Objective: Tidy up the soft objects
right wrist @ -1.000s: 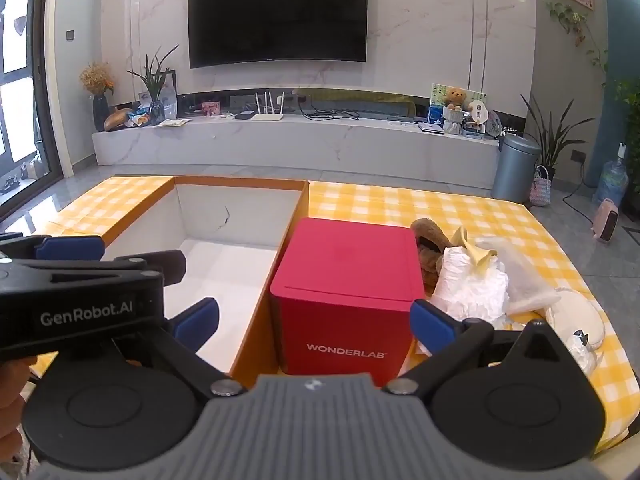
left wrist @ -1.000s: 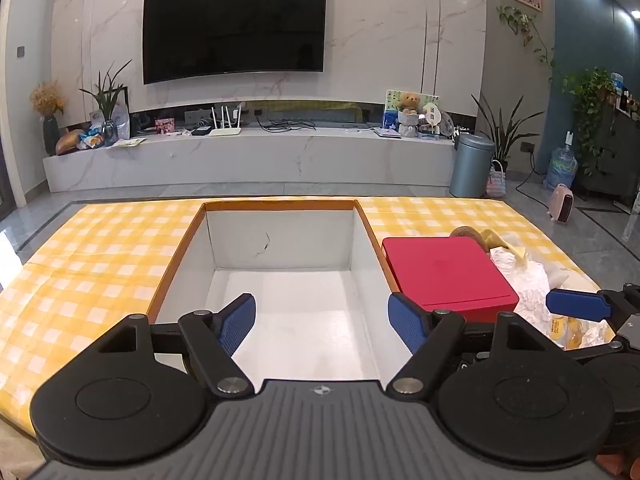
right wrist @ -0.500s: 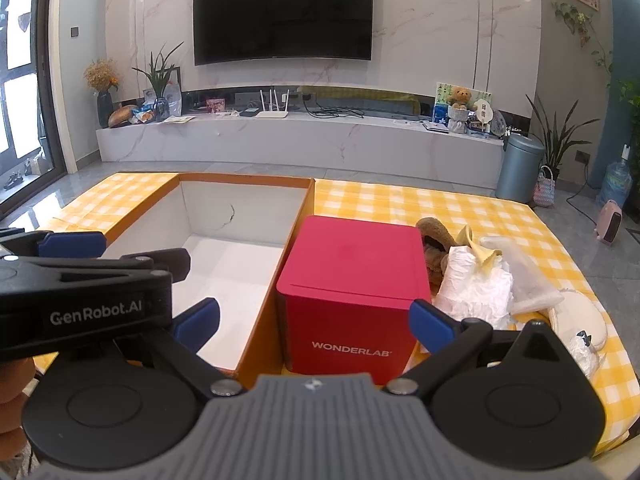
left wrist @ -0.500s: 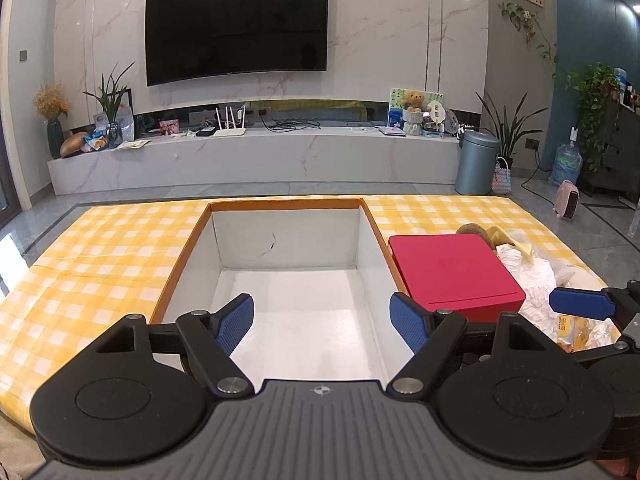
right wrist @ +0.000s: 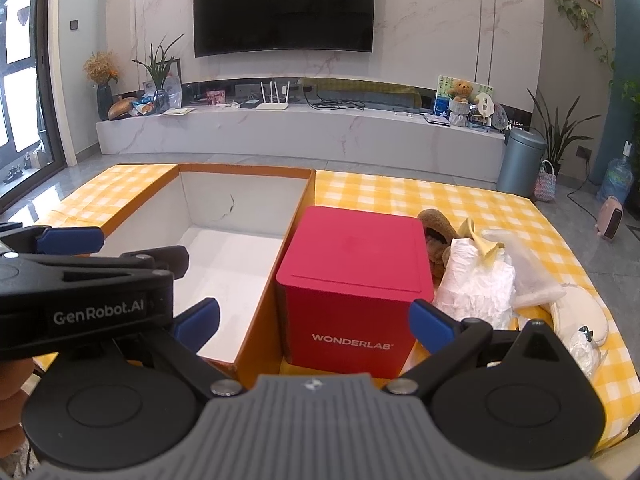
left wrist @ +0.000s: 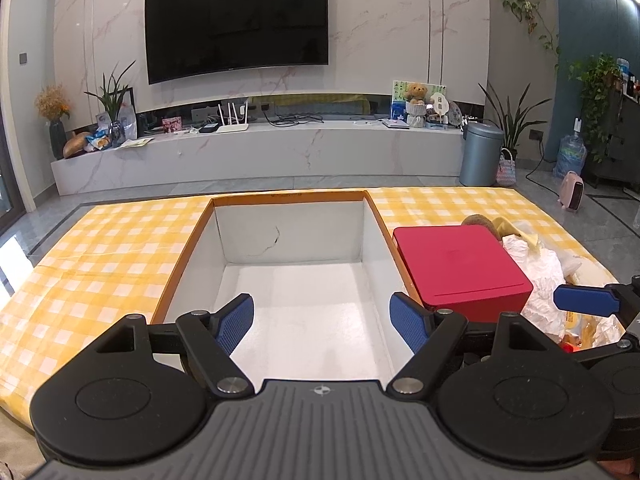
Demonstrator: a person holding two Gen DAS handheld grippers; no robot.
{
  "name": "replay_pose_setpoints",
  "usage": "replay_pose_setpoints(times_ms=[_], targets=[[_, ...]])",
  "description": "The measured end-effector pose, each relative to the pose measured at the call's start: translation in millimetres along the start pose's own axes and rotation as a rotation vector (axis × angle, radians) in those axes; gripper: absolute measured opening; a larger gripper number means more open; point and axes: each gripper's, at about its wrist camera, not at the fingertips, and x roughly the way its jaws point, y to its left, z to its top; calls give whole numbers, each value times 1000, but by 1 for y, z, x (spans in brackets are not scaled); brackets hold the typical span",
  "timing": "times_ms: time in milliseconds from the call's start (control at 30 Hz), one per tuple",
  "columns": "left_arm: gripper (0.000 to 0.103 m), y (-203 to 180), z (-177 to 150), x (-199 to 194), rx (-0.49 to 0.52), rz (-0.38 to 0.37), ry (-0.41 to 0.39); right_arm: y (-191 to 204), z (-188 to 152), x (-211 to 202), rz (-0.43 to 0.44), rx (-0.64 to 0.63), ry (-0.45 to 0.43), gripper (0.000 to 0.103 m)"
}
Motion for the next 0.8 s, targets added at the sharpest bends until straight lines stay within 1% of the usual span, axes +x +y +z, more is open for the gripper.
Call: replay_pose_setpoints(times_ms=[233, 433, 800], targets=[[91, 0, 0, 0, 6, 8, 10, -1, -1, 2, 13, 5, 7, 98], [91, -1, -1, 0, 23, 16, 9, 0, -2, 5, 4, -4, 14, 100], [91, -1, -1, 0, 16, 4, 17, 0, -3, 6, 0, -9, 21, 100]])
